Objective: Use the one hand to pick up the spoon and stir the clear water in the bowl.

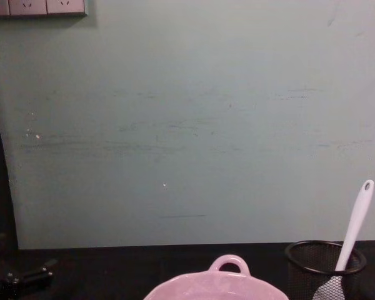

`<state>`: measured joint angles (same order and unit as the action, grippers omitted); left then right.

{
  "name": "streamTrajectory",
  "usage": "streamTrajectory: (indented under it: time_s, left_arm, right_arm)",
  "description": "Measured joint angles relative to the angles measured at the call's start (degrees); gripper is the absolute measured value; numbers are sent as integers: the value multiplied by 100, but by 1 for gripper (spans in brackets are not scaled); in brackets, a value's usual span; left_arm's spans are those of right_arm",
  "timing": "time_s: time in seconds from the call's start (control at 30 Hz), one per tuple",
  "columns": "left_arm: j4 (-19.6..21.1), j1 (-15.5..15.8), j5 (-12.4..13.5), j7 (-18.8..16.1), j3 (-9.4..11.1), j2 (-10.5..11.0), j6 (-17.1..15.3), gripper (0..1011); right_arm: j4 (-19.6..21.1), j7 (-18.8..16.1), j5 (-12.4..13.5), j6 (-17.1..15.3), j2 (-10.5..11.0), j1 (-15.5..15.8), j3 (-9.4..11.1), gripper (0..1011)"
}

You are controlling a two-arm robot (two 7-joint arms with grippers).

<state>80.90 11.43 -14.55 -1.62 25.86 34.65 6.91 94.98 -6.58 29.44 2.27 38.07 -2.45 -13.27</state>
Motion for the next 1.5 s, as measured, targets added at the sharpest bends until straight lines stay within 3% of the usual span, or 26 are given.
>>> streamTrajectory:
  time_s: [0.2,0.23,0.33,0.37,0.4,0.47,0.57,0.7,1.0,1.33,1.5]
  left_arm:
    - [0,0,0,0,0,0,0,1011]
    - [0,0,0,0,0,0,0,1011]
    - [0,0,0,0,0,0,0,1011]
    - [0,0,0,0,0,0,0,1011]
    - [0,0,0,0,0,0,0,1011]
    - [0,0,0,0,0,0,0,1011]
    - [0,0,0,0,0,0,0,1011]
    - [0,0,0,0,0,0,0,1011]
    - [0,0,0,0,0,0,0,1011]
    - [0,0,0,0,0,0,0,1011]
    - [0,0,0,0,0,0,0,1011]
  right_arm:
    - [216,-482,1115,-724,-212,112,366,1003]
    - [216,-482,1115,-724,-212,112,366,1003]
    - [144,-659,1599,-1155,-381,-14,461,1003]
    - [144,-659,1599,-1155,-381,-14,461,1003]
    - [38,-689,1856,-1400,-458,-139,472,1003]
    - [-7,-690,1934,-1473,-481,-183,471,1003]
    - [-311,-692,2335,-1815,-600,-453,428,1002]
    - [-654,-797,2598,-1979,-694,-715,355,1003]
    - [-1392,-1131,2804,-1995,-832,-1294,75,1003]
    - [-1743,-1233,2812,-1891,-872,-1646,-192,1002]
    - [-1776,-1254,2828,-1873,-875,-1682,-223,1002]
